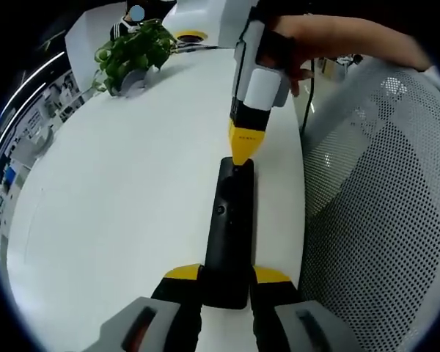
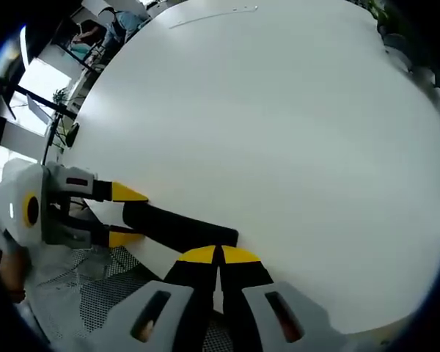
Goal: Press the specified remote control buttons in sequence, fully releasing each button before pressing the next.
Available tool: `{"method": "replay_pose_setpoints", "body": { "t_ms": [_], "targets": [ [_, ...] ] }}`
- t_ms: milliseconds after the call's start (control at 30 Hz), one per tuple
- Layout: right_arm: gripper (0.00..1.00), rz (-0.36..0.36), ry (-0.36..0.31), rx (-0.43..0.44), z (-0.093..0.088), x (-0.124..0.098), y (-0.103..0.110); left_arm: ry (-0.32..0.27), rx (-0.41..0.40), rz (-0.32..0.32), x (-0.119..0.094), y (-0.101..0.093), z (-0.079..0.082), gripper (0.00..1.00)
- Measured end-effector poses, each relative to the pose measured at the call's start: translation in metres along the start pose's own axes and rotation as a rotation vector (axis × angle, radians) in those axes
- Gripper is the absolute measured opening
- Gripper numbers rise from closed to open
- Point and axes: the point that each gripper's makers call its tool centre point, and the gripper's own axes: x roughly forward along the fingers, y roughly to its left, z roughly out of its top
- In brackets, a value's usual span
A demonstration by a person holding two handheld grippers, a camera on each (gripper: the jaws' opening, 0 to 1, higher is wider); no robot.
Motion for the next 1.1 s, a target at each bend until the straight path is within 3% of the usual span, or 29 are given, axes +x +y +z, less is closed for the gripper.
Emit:
{"method": "replay_pose_setpoints", "body": {
  "t_ms": [267,867,1100],
  "targets": [
    [0.00,-0.011,0.000,-0.051,-0.001,-0.001,0.002,-0.014,-0.002,0.002,0.000,-0.001,0.001,0.25],
    [0.00,0.017,-0.017,-0.069,0.003,-0.002,0.012,-0.021,0.007,0.003,0.000,-0.001,0.002,0.25],
    [0.00,-0.014,0.004,-0.107,0.002,0.002,0.011,-0.020,0.008,-0.002,0.000,-0.001,0.002,0.25]
  ]
}}
